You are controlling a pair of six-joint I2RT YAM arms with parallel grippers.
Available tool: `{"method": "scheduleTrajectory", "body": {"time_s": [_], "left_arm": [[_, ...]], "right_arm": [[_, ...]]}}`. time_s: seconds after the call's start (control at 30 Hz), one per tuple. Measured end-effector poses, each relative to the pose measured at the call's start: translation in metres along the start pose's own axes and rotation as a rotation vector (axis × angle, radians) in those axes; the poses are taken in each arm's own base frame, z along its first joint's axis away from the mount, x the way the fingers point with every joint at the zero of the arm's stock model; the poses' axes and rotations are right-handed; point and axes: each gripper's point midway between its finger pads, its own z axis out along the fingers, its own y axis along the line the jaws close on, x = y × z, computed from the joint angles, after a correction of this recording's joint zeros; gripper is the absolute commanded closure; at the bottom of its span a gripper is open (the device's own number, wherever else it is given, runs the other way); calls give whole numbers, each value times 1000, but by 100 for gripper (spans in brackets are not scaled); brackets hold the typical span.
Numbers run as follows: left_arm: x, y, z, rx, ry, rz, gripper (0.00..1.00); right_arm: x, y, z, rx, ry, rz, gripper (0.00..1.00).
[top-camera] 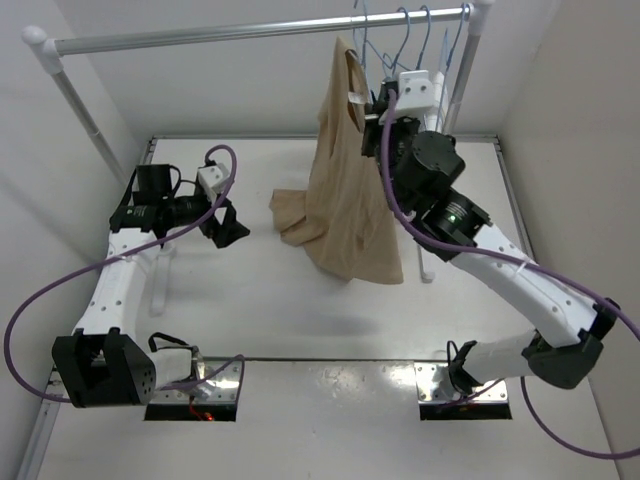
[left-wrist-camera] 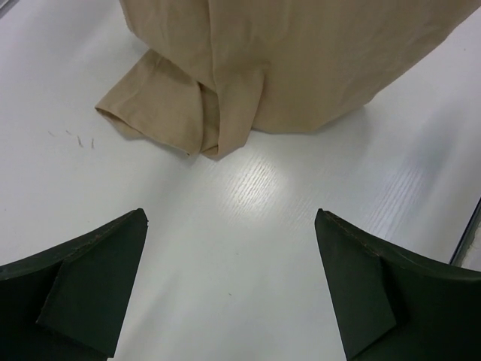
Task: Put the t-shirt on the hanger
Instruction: Hang the hanger with tshirt onto the clothesline
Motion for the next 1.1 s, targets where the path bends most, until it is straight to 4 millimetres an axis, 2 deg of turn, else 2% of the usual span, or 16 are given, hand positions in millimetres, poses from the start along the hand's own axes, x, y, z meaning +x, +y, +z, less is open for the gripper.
{"method": "scheduleTrajectory", "body": {"time_s": [0.13, 0.23, 0.27, 0.33, 0.37, 0.43, 0.47, 0.53, 0.67, 0.77, 0.87, 0.93, 1.0, 1.03, 1.1], "left_arm": [[0, 0, 0, 2, 0, 0, 0], [0, -2, 1, 6, 0, 2, 0], [1, -2, 2, 7, 1, 1, 0], [2, -3, 2, 8, 3, -3, 0], [3, -4, 2, 9, 4, -4, 0], [6, -5, 2, 11, 7, -10, 0], [8, -6, 3, 13, 10, -14, 0], [14, -8, 4, 17, 18, -24, 0], [24, -10, 6, 21, 35, -42, 0], [29, -10, 7, 17, 48, -52, 0], [34, -11, 7, 16, 57, -57, 0], [36, -11, 8, 15, 63, -59, 0], [39, -12, 8, 15, 67, -60, 0], [41, -12, 8, 14, 71, -63, 0], [46, -13, 9, 12, 79, -65, 0]], "right_arm": [[24, 9, 13, 21, 43, -42, 100], [37, 10, 12, 22, 61, -45, 100], [39, 10, 10, 15, 60, -39, 94], [38, 10, 3, -16, 50, -20, 76], [36, 10, -1, -31, 43, -13, 54], [27, 8, -8, -59, 24, -4, 33], [21, 8, -11, -73, 11, 2, 15], [9, 7, -17, -102, -11, 12, 0], [-11, 3, -38, -181, -59, 27, 0], [-25, 6, -61, -294, -95, 37, 0], [-35, 23, -86, -472, -122, 41, 0], [-31, 41, -103, -607, -108, 43, 0], [-16, 68, -116, -757, -68, 67, 0], [-2, 82, -122, -829, -27, 80, 0], [49, 112, -130, -948, 112, 102, 0]]}}
